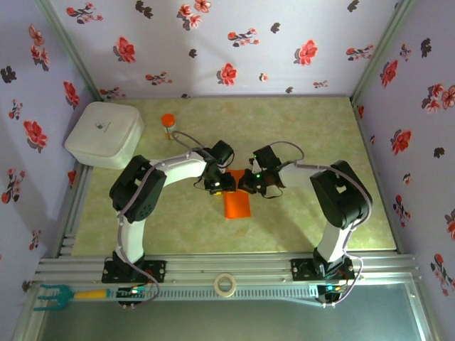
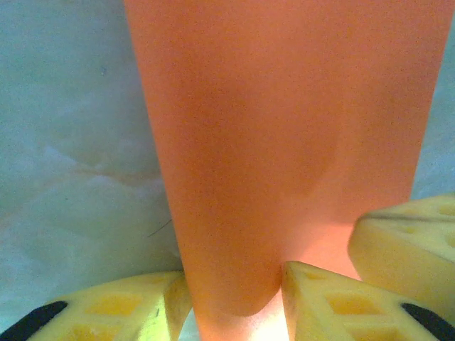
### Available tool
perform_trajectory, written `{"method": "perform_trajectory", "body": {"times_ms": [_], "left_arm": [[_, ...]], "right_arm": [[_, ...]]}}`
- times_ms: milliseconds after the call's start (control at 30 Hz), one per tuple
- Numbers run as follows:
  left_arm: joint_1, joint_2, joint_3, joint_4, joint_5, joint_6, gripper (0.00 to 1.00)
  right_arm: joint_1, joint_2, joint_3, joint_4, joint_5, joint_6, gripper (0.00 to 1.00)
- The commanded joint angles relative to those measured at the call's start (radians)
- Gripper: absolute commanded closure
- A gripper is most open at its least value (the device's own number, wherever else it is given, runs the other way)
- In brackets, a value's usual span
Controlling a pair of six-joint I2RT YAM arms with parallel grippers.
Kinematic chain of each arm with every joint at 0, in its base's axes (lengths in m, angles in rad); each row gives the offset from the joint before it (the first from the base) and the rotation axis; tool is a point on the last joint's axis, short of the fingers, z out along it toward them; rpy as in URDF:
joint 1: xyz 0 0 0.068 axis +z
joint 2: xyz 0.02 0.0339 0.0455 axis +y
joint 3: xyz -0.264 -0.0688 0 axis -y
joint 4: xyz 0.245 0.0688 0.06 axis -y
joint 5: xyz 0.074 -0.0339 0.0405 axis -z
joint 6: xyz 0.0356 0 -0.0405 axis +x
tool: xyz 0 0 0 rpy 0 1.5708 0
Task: Fold a paper plane with a square sheet of paper (pick it up from the middle)
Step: Hold the square sheet of paper at the center of the table, then first fold the square sheet of paper in half at the center of the table.
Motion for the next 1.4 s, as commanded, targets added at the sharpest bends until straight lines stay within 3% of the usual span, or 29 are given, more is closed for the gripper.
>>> {"method": "perform_trajectory", "body": {"times_ms": [0, 267, 633, 700, 833, 933, 1167, 1367], "left_arm": [[0.032, 0.134, -0.065, 0.005, -0.209, 0.036, 0.58], [0.033, 0.099, -0.059, 0.012, -0.185, 0.030, 0.58], [0.036, -0.223, -0.087, 0.108, -0.096, -0.019, 0.48], [0.042, -0.243, -0.117, 0.176, -0.034, -0.031, 0.55], [0.057, -0.237, -0.191, 0.360, 0.117, -0.085, 0.84], [0.067, -0.216, -0.226, 0.456, 0.188, -0.124, 1.00], [0.081, -0.177, -0.317, 0.646, 0.286, -0.201, 1.00], [0.085, -0.145, -0.329, 0.624, 0.286, -0.189, 1.00]], "right_arm": [[0.006, 0.043, 0.014, -0.057, 0.043, -0.036, 1.00], [0.002, 0.073, -0.053, -0.067, 0.089, -0.089, 1.00], [-0.031, 0.103, -0.023, -0.098, 0.030, -0.177, 1.00], [-0.032, 0.103, -0.021, -0.102, 0.033, -0.176, 1.00], [-0.038, 0.096, -0.028, -0.103, 0.046, -0.171, 1.00], [-0.040, 0.095, -0.033, -0.098, 0.047, -0.164, 1.00], [-0.043, 0.092, -0.038, -0.095, 0.046, -0.160, 1.00], [-0.043, 0.097, -0.040, -0.091, 0.046, -0.154, 1.00]]}}
